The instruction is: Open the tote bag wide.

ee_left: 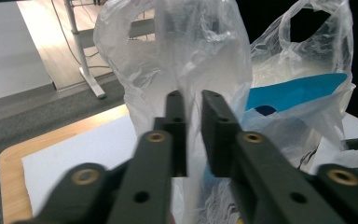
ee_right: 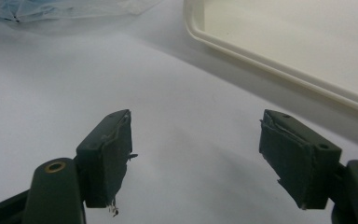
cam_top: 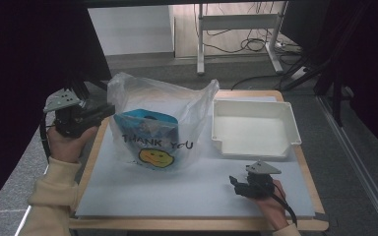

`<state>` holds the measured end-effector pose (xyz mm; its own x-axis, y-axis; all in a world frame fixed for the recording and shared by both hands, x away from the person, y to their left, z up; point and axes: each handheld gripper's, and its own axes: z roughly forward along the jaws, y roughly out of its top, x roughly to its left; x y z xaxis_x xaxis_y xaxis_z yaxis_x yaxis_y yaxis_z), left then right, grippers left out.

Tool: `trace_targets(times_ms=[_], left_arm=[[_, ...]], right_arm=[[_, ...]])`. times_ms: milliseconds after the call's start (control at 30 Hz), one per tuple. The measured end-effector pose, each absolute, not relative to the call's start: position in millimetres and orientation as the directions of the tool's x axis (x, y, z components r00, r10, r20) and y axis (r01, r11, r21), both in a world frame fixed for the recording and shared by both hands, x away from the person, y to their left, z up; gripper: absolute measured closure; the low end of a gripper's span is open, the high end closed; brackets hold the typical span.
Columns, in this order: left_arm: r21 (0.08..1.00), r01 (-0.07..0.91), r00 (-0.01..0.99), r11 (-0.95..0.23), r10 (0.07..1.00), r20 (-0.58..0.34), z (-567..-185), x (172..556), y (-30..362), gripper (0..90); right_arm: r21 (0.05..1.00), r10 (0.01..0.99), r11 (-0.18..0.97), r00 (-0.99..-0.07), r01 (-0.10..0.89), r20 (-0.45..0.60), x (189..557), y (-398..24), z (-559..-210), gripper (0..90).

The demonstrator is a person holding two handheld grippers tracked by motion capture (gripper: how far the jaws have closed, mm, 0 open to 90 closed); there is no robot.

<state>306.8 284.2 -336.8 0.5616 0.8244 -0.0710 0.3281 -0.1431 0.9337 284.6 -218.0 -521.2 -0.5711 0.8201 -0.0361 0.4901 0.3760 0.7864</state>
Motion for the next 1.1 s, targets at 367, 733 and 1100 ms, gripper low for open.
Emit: trace_targets(times_ms=[367,733,1100], left_arm=[[0.943,0.3,0.555,-0.142,0.83,-0.052,-338,298,288,90.0],[0.955,0.277,0.533,-0.103,0.844,-0.064,-348,281,300,90.0],[0.958,0.279,0.537,-0.062,0.837,-0.102,-363,274,306,90.0]], right_arm=[[0.782,0.822,0.382,-0.567,0.492,-0.045,284,-217,-522,25.6],[0.788,0.822,0.389,-0.565,0.477,-0.064,283,-216,-521,25.6],[0.803,0.791,0.419,-0.604,0.424,-0.094,277,-208,-514,25.9]])
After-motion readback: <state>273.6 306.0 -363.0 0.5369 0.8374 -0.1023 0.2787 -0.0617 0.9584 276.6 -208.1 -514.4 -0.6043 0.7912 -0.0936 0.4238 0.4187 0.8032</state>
